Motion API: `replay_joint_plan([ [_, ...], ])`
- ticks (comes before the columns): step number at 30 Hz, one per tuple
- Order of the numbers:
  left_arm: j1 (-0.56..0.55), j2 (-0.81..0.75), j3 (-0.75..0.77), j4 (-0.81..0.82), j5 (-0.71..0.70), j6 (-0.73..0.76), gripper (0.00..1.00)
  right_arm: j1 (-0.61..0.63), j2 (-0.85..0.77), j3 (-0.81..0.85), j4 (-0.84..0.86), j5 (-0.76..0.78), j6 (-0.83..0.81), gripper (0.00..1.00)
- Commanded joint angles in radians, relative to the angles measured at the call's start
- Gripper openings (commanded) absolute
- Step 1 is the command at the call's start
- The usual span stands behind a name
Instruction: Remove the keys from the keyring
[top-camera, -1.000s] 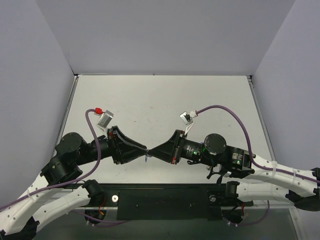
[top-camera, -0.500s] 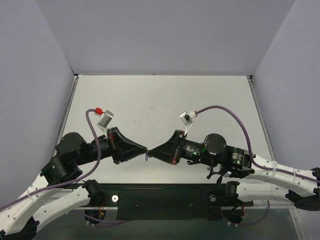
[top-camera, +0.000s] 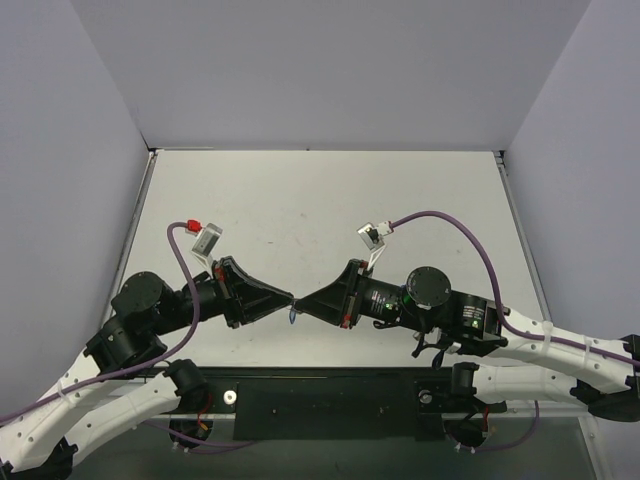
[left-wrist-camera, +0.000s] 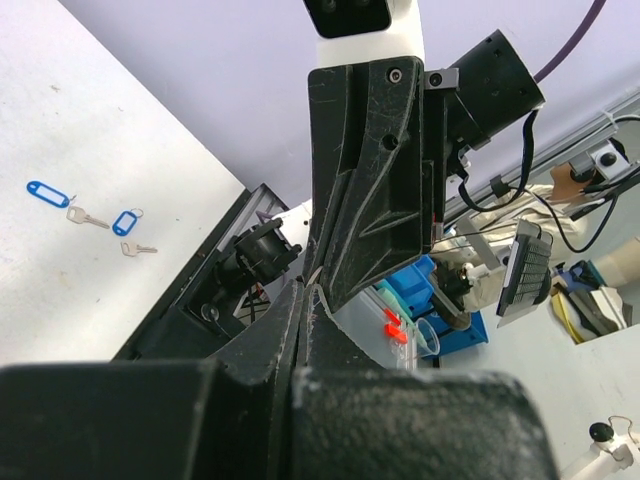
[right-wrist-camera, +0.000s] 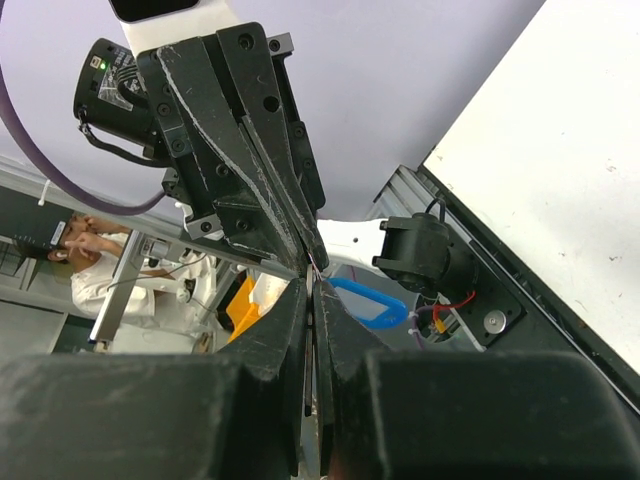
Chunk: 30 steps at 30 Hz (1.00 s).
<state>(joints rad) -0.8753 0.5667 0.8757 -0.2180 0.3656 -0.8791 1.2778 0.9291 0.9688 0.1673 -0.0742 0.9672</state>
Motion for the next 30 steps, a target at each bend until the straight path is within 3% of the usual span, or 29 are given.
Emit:
replay_joint_plan([
  [1, 0.001, -0.034, -0.017, 0.083, -0.065, -0.029, 0.0, 0.006, 0.011, 0.045, 0.058, 0.01, 0.01, 0.0],
  [12, 0.001, -0.114, -0.121, 0.138, -0.18, -0.101, 0.0, 0.008, 0.024, 0.025, 0.103, 0.016, 0.027, 0.0],
  [30, 0.001, -0.145, -0.149, 0.154, -0.264, -0.155, 0.0, 0.009, 0.034, 0.01, 0.141, 0.036, 0.039, 0.0],
])
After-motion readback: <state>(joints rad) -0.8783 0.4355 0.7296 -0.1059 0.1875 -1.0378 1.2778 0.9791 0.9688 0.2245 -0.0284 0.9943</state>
